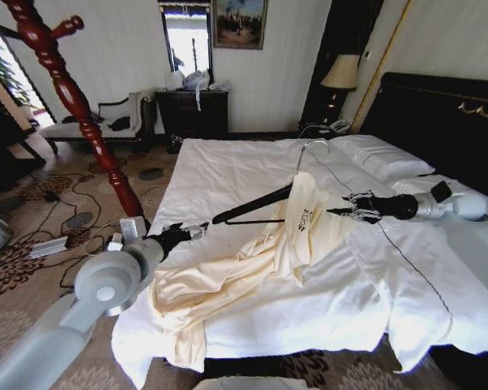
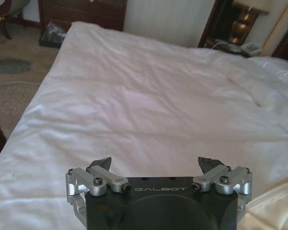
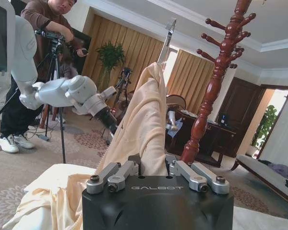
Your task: Pick up the clothes from the bed and hang them on the clothes hanger.
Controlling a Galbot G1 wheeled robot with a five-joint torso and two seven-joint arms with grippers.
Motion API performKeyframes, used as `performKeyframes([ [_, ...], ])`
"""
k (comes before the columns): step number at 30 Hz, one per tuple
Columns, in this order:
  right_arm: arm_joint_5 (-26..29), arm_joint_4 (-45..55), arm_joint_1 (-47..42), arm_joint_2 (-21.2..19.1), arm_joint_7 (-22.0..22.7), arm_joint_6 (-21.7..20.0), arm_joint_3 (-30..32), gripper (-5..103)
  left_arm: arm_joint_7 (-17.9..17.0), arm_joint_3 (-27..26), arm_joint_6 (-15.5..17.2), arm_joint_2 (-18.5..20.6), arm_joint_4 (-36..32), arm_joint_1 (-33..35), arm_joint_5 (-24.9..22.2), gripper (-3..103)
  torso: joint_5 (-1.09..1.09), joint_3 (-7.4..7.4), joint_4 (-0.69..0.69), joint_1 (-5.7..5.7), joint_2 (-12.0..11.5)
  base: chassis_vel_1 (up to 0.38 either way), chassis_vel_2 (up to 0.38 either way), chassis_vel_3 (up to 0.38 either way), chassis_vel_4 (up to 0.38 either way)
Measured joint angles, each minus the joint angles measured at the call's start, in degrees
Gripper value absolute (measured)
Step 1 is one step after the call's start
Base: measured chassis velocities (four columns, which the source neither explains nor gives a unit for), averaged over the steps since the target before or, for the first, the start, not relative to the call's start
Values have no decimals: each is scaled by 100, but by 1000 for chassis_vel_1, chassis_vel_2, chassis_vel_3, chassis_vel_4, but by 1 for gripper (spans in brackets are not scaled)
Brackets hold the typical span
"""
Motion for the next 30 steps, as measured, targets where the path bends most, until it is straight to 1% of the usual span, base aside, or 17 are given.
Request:
performKeyframes([
  [5,-65,4,18,-4,-28,2,-54,22,-73,223,139,-219,138,115,90,100,1,0,-1,0,0,0,0,0,0],
  [9,-71,63,69,-21,-8,2,-107,22,110,755,169,-590,236,-64,57,100,1,-1,-1,-1,0,0,0,0,0],
  [10,-71,63,69,-21,-8,2,-107,22,110,755,169,-590,236,-64,57,100,1,-1,-1,-1,0,0,0,0,0],
  [11,-71,84,76,-23,6,2,-117,22,208,999,170,-694,319,-176,110,100,2,-1,-2,-1,0,0,0,0,0],
  [13,-67,132,82,-25,47,2,-131,22,428,1487,179,-855,572,-453,464,100,2,0,-1,-1,0,0,0,0,0],
  [14,-67,132,82,-25,47,2,-131,22,428,1487,179,-855,572,-453,464,100,2,0,-1,-1,0,0,0,0,0],
  [15,-63,150,82,-28,64,2,-133,22,496,1611,187,-888,669,-554,608,100,2,0,-1,-1,0,0,0,0,0],
  [17,-54,192,83,-33,108,2,-134,22,800,1989,220,-953,968,-943,1030,103,2,0,-1,0,0,0,0,0,0],
  [18,-54,192,83,-33,108,2,-134,22,800,1989,220,-953,968,-943,1030,103,2,0,-1,0,0,0,0,0,0],
  [20,-43,211,83,-32,144,2,-135,22,1275,2196,222,-948,1155,-1215,1288,100,1,0,-2,0,0,0,0,0,0],
  [22,-37,211,117,11,186,2,-168,22,1984,2392,222,-815,1364,-1510,1497,98,3,0,-3,-1,0,0,0,0,0],
  [23,-37,207,143,31,193,2,-185,22,2220,2447,219,-760,1443,-1593,1545,98,3,0,-2,-1,0,0,0,0,0],
  [24,-37,207,143,31,193,2,-185,22,2220,2447,219,-760,1443,-1593,1545,98,3,0,-2,-1,0,0,0,0,0],
  [27,-25,199,204,77,205,9,-207,22,2963,2724,134,-624,1749,-1893,1612,97,1,0,3,-1,0,0,0,0,0],
  [28,-17,198,210,80,205,16,-206,22,3120,2771,118,-628,1807,-1953,1616,97,0,0,2,0,0,0,0,0,0],
  [29,-17,198,210,80,205,16,-206,22,3120,2771,118,-628,1807,-1953,1616,97,0,0,2,0,0,0,0,0,0],
  [30,3,198,220,81,205,25,-207,22,3339,2821,93,-657,1889,-2025,1633,96,1,0,0,-1,0,0,0,0,0],
])
